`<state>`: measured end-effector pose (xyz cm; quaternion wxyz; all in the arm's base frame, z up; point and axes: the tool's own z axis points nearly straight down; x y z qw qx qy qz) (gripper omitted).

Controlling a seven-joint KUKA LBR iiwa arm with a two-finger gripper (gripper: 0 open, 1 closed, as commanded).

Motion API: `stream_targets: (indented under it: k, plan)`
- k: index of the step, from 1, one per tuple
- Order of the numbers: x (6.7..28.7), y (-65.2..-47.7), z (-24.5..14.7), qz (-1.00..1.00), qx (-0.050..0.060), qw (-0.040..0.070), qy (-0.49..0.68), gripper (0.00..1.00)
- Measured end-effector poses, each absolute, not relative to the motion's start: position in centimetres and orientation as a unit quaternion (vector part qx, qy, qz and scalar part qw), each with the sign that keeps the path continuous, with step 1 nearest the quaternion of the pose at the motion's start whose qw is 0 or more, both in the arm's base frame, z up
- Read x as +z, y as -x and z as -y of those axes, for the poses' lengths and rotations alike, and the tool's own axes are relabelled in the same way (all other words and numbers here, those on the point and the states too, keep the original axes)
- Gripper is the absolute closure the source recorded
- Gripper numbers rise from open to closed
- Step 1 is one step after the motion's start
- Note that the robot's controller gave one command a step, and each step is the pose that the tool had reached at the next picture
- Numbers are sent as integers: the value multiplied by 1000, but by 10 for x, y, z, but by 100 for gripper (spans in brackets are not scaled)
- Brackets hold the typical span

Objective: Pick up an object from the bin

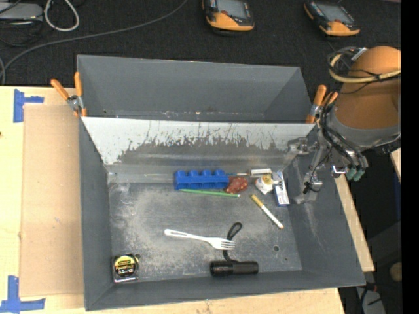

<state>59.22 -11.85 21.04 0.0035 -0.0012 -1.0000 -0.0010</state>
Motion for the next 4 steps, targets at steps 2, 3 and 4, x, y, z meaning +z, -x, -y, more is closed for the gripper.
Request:
stream_targets:
  k: [2, 3, 4]
  plan:
    - [118, -612, 33, 998, -1, -1, 59, 0]
    - [87, -613, 8, 998, -1, 1, 67, 0]
    - [100, -622, 45, 1000, -1, 0, -21, 0]
